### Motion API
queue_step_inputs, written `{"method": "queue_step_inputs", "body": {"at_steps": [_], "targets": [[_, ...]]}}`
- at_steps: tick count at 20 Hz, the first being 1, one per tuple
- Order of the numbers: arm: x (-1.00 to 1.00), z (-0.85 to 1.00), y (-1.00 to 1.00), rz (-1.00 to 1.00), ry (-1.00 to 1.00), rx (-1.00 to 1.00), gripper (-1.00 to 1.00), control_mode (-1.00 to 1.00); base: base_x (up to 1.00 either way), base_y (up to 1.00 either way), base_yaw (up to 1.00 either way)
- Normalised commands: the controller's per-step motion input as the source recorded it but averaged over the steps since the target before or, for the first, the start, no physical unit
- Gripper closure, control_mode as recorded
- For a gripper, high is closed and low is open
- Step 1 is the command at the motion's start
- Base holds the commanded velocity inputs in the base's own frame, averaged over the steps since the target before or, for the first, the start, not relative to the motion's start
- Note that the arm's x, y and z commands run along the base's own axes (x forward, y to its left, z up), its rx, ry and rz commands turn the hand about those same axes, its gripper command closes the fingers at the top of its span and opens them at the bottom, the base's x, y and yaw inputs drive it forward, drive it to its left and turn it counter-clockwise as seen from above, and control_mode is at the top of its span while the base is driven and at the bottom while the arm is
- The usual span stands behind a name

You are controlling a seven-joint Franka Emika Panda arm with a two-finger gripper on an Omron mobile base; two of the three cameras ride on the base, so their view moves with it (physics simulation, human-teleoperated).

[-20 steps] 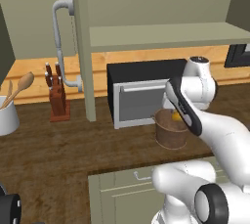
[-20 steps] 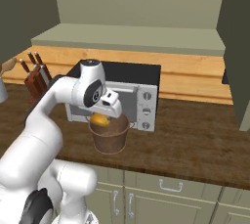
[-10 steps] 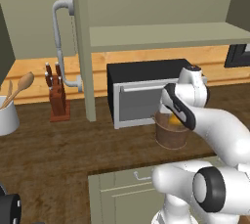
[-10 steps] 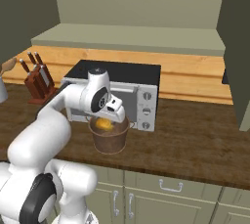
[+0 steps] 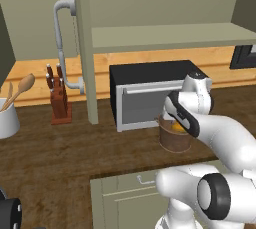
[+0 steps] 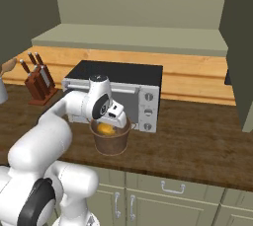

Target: Open the cabinet, pick up the bread from the cabinet and place it in the basket. Then move the basket to the dining counter.

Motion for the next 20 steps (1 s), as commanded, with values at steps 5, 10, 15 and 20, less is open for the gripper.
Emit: {"method": "queue_step_inputs", "body": {"at_steps": [5,10,15,20], "targets": [[0.0,0.0,0.0,0.0,0.0,0.0,-1.0,-1.0,0.0,0.0,0.0],[0.07,0.0,0.0,0.0,0.0,0.0,-1.0,-1.0,0.0,0.0,0.0],[0.16,0.0,0.0,0.0,0.0,0.0,-1.0,-1.0,0.0,0.0,0.0],[-0.17,0.05,0.0,-0.03,-0.01,-0.02,-1.0,-1.0,0.0,0.0,0.0]]}}
